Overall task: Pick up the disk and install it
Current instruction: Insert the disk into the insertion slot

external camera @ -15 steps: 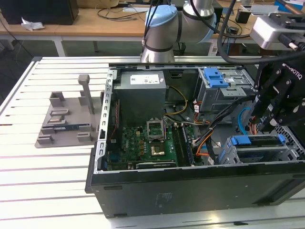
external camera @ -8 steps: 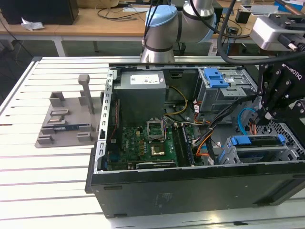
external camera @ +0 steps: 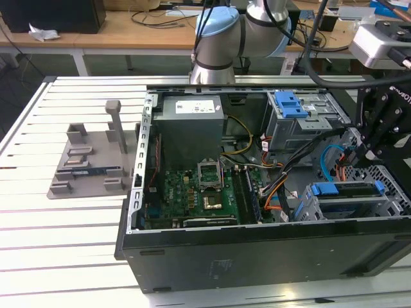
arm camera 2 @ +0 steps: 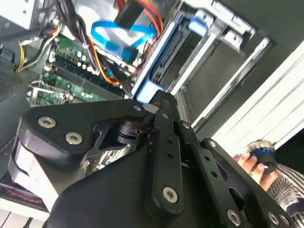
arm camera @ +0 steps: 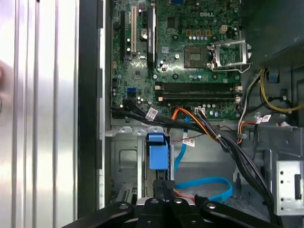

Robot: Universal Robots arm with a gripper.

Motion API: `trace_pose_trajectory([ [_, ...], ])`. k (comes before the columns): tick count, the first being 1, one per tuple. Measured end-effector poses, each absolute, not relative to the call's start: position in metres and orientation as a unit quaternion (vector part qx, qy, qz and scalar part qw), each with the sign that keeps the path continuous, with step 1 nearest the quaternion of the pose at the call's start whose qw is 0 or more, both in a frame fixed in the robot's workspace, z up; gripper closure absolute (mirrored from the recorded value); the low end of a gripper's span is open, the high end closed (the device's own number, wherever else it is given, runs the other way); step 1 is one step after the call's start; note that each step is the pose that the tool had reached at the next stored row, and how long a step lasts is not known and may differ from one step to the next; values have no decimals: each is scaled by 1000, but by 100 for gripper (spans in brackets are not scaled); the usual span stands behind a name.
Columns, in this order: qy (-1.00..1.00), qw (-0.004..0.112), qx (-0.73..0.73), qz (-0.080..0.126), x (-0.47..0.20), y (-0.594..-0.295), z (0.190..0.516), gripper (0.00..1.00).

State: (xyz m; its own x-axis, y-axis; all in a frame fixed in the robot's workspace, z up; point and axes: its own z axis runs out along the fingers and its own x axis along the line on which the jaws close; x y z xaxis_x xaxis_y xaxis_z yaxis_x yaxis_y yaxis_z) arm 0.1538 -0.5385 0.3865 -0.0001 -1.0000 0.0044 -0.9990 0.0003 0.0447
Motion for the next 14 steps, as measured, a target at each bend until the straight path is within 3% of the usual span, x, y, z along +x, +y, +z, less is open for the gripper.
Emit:
trace_pose_trajectory([
  [14, -707, 19, 707, -15, 190, -526, 372, 89],
])
